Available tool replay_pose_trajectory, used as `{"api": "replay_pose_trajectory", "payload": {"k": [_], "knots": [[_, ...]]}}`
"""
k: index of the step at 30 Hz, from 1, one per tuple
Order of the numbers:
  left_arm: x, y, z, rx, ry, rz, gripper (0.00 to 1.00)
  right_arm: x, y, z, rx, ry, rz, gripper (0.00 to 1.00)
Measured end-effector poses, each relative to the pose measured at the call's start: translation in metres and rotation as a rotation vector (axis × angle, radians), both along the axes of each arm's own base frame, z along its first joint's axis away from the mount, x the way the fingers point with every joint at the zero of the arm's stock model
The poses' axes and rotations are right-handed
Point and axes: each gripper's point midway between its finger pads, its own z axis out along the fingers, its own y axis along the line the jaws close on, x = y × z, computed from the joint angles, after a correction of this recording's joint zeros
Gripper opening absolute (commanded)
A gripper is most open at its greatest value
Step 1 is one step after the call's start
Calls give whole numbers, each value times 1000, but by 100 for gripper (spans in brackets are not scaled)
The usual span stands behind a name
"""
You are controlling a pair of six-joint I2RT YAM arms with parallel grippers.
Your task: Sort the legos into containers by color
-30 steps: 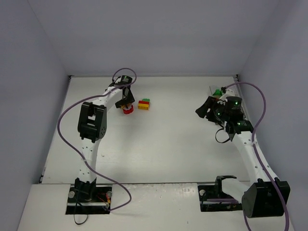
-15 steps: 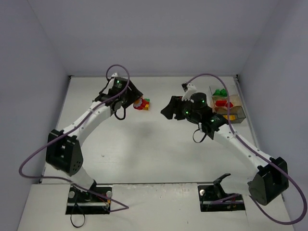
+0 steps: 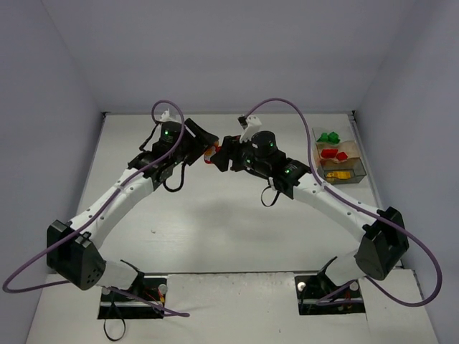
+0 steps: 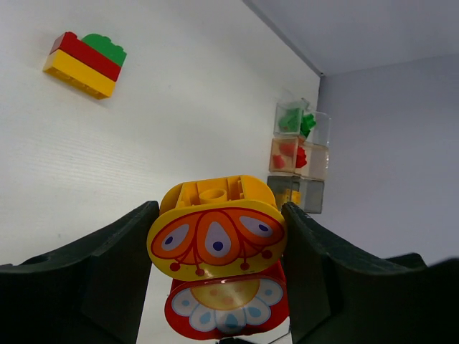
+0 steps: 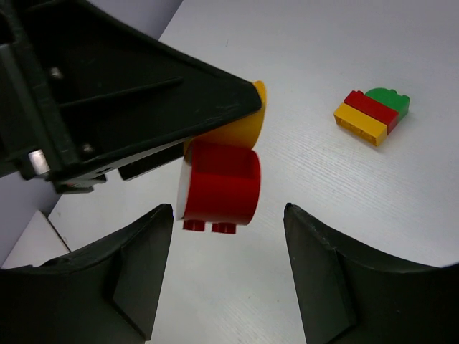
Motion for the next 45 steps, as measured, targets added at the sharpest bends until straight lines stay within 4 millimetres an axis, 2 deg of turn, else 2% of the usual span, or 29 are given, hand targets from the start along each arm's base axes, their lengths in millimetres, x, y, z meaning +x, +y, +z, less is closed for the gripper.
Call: {"api": "replay_pose_trajectory", "payload": {"k": [4, 11, 14, 15, 17, 18, 19, 27, 31, 35, 39, 42, 43, 45], "knots": [[-7, 4, 7, -23, -22, 9, 0, 2, 2, 1, 1, -5, -6, 56], [-12, 5, -1, -28, -5, 11, 0, 3, 7, 0, 4, -10, 1, 49], [-12, 4, -2, -33, -6, 11, 0, 2, 9, 1, 9, -12, 8, 38], [-12, 3, -2, -34, -8, 10, 0, 1, 9, 2, 12, -10, 13, 28], [-11, 3, -1, -41, -12, 13, 0, 1, 10, 3, 25, 1, 9, 15], [-10, 3, 1, -46, -16, 16, 0, 0, 11, 4, 32, 0, 14, 3], [-10, 3, 1, -48, -18, 18, 0, 0, 11, 4, 33, 0, 14, 0], [-10, 3, -5, -32, 1, 26, 0, -6, 6, -3, 49, 4, 9, 0], [-9, 0, -12, -41, 24, 16, 0, -15, -5, -14, 36, 19, -5, 0], [7, 19, -18, -31, 31, 79, 0, -31, -23, -34, -12, 56, -19, 0], [16, 31, -22, -24, 33, 119, 0, -35, -39, -40, -45, 67, -43, 0], [17, 32, -25, -7, 31, 113, 0, -25, -61, -40, -80, 60, -104, 0], [17, 33, -26, 10, 26, 104, 0, -18, -72, -40, -89, 61, -140, 0], [15, 35, -28, 51, 15, 83, 0, 2, -109, -42, -110, 70, -247, 0]]}}
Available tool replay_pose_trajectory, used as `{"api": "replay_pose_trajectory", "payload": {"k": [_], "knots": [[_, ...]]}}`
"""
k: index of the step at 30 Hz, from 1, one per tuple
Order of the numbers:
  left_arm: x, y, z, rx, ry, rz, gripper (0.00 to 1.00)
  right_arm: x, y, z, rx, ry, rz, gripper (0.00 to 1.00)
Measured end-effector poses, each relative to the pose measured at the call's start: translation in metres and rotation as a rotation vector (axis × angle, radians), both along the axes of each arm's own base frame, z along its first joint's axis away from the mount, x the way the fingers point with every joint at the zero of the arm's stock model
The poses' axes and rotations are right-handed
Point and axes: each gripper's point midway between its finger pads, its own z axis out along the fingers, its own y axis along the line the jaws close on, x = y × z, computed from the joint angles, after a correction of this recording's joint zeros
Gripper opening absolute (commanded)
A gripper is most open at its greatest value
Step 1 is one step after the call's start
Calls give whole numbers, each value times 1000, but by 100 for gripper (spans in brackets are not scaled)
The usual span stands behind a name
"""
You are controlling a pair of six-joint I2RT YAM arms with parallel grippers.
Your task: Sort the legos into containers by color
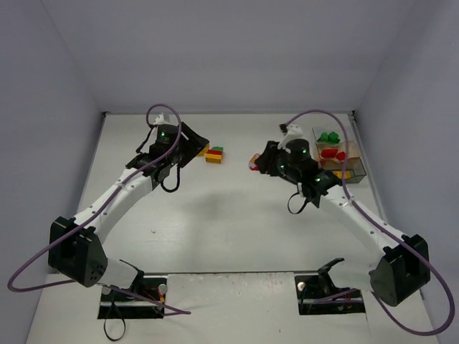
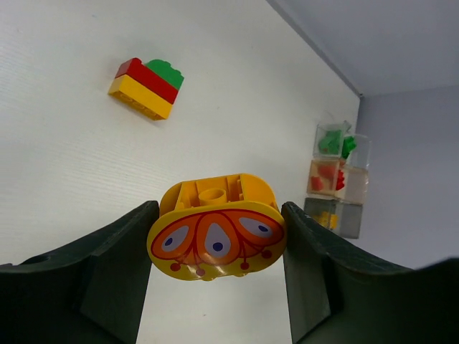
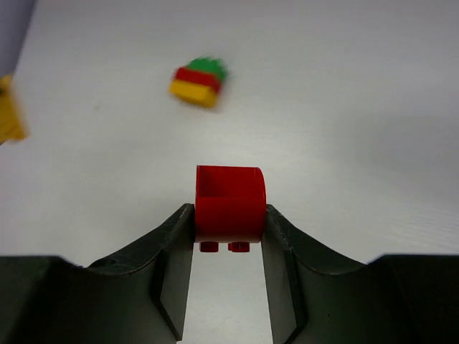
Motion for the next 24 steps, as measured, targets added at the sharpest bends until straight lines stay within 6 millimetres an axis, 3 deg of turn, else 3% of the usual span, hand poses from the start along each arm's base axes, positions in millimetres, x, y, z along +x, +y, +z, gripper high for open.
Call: {"api": "replay_pose_trajectory", "payload": {"k": [6, 9, 16, 20, 24], "knots": [[-21, 16, -9, 188, -45, -106, 0, 62, -150, -7, -51, 69, -424, 0], [-36, 29, -10, 306, -85, -170, 0, 81, -199, -14, -61, 114, -554, 0], [-55, 56, 0, 564, -237, -279, 0, 122, -270, -62, -75, 268, -714, 0], [-60, 67, -16, 668, -261, -314, 0, 128, -297, -96, -75, 362, -772, 0], [-62, 72, -34, 732, -239, -347, 0, 137, -319, -109, -57, 396, -808, 0]]}}
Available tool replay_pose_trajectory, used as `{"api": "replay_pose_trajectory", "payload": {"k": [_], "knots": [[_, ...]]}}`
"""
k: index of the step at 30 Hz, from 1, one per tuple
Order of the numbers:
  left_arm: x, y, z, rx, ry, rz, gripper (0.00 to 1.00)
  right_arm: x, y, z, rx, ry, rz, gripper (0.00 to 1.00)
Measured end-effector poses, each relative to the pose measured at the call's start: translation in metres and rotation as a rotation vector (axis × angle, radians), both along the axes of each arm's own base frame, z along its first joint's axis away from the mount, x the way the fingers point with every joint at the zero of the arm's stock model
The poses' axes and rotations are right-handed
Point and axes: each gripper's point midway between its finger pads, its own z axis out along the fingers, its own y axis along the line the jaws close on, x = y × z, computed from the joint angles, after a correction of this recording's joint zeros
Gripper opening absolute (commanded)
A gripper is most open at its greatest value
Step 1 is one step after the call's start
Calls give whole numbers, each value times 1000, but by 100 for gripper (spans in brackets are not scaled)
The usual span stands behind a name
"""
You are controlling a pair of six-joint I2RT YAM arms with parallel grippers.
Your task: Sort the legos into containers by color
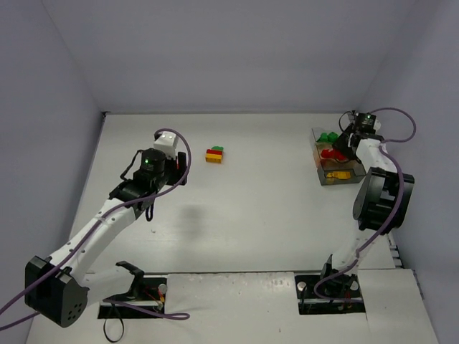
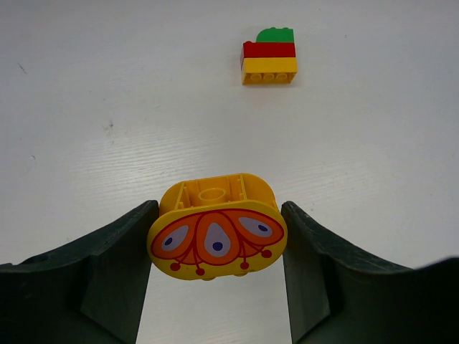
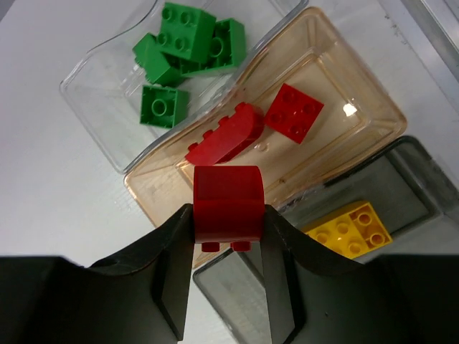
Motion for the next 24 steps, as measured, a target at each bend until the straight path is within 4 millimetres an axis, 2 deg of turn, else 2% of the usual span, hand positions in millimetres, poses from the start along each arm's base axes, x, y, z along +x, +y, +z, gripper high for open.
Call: {"api": "replay_pose_trajectory", "payload": {"k": [8, 10, 14, 15, 17, 24], "knots": [[4, 0, 4, 35, -34, -17, 0, 11, -18, -13, 45, 28, -17, 2], [4, -2, 5, 37, -38, -24, 0, 9, -17, -17, 56, 40, -16, 9], [3, -4, 5, 37, -39, -33, 0, 6, -14, -19, 80, 51, -4, 39], [3, -5, 5, 36, -39, -37, 0, 6, -14, -19, 86, 52, -2, 43], [3, -6, 5, 35, -39, -41, 0, 5, -14, -20, 90, 56, 2, 49], [3, -10, 3, 28, -32, -58, 0, 3, -16, -19, 86, 65, 8, 50]]}}
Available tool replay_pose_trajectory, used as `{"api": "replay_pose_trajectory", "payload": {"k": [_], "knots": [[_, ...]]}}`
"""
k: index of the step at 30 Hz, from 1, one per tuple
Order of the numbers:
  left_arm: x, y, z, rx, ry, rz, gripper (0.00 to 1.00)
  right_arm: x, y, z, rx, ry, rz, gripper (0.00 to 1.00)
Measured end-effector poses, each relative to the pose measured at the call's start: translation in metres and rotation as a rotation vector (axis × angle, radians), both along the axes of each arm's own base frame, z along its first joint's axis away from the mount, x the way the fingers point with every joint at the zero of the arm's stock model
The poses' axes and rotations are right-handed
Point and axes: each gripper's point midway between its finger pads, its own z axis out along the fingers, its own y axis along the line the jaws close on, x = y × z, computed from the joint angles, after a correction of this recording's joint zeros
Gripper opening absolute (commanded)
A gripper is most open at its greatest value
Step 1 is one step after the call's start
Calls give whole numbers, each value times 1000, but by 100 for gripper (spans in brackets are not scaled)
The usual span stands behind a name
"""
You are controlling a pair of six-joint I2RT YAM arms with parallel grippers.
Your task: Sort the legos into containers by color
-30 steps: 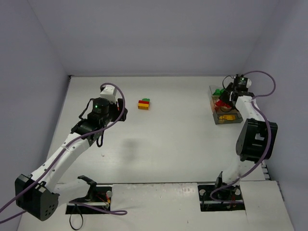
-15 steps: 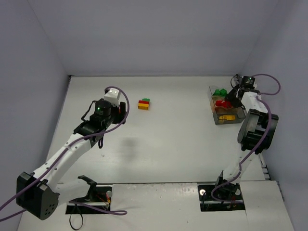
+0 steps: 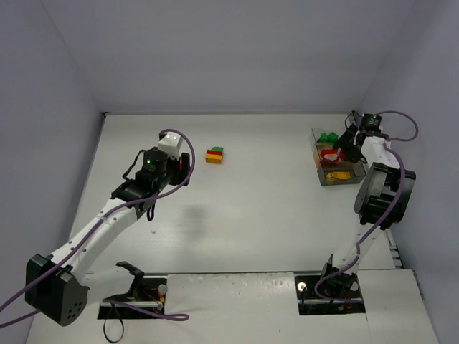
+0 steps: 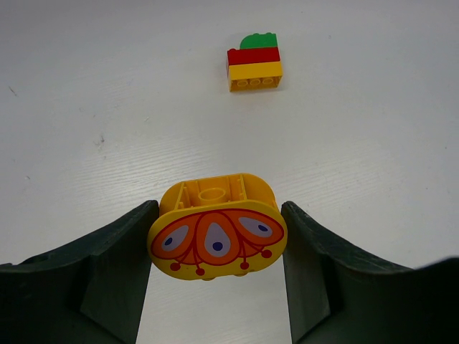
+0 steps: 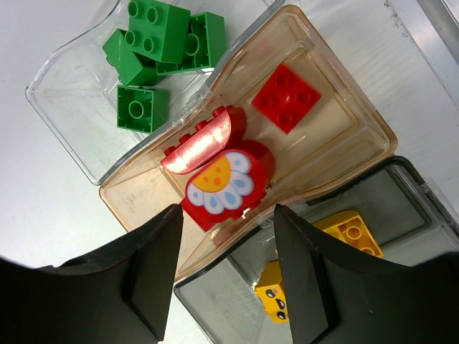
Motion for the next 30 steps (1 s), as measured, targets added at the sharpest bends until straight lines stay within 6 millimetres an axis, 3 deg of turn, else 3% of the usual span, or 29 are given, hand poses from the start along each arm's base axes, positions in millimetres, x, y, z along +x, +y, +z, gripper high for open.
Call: {"api": "replay_pose_trajectory", "payload": {"k": [4, 6, 8, 11, 13, 15, 18, 23, 27, 30], "knots": [[-1, -4, 0, -9, 3, -22, 0, -3, 1, 7, -8, -4, 20, 50], [-2, -9, 1, -22, 1, -50, 0, -4, 5, 21, -9, -27, 41, 50], [-3, -16, 3, -34, -3, -88, 0, -4, 15, 43, -6, -75, 83, 50], [-8, -32, 8, -59, -17, -187, 0, -5, 41, 95, 6, -198, 183, 51], [-12, -45, 13, -64, -48, -266, 0, -9, 73, 131, 34, -285, 279, 52], [-19, -56, 17, -51, -79, -347, 0, -19, 119, 165, 78, -369, 409, 53], [-32, -73, 23, -3, -143, -472, 0, -42, 190, 197, 154, -447, 607, 54], [-54, -93, 34, 101, -273, -682, 0, -96, 299, 207, 301, -438, 898, 55], [-67, -101, 36, 166, -355, -801, 0, -137, 358, 201, 375, -384, 1052, 56], [-71, -106, 39, 198, -402, -861, 0, -163, 388, 199, 409, -356, 1136, 56]]}}
